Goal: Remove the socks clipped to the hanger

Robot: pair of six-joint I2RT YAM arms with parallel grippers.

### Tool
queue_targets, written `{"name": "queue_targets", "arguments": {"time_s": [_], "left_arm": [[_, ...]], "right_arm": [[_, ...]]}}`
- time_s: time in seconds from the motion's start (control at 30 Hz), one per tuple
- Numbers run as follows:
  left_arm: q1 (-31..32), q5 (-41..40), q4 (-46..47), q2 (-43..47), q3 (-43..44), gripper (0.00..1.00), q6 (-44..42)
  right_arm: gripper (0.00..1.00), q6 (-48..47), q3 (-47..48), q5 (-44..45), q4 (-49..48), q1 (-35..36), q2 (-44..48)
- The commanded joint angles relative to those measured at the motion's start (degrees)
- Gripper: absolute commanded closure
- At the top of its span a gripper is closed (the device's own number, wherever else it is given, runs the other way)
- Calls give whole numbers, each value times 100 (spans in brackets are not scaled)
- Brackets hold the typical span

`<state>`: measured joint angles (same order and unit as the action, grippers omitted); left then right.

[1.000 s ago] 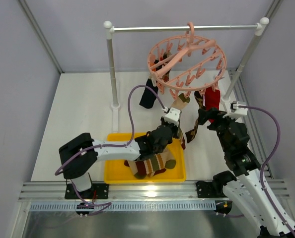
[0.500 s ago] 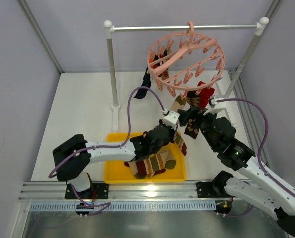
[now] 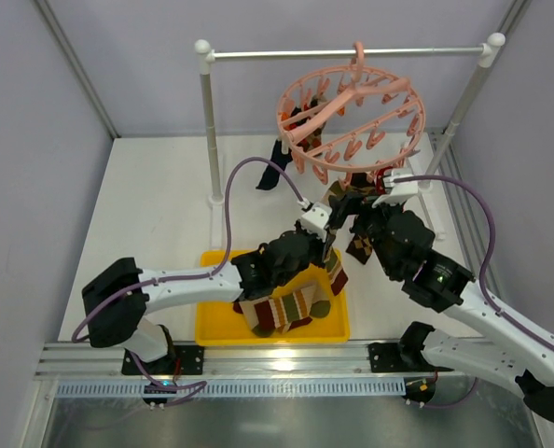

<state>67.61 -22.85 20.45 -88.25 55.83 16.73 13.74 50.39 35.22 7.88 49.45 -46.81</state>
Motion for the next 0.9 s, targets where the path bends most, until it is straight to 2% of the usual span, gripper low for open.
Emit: {"name": "queue_targets", "arguments": {"time_s": [0.0, 0.27, 0.87], "left_arm": [[85, 755, -357, 176, 296, 100, -91], [85, 940, -621, 413, 402, 100, 14], [85, 1353, -718, 739, 376, 100, 102]], "right_arm": [[6, -178, 400, 72, -111, 205, -223], [5, -389, 902, 301, 117, 232, -610], [5, -503, 841, 582, -322, 232, -1366]]}}
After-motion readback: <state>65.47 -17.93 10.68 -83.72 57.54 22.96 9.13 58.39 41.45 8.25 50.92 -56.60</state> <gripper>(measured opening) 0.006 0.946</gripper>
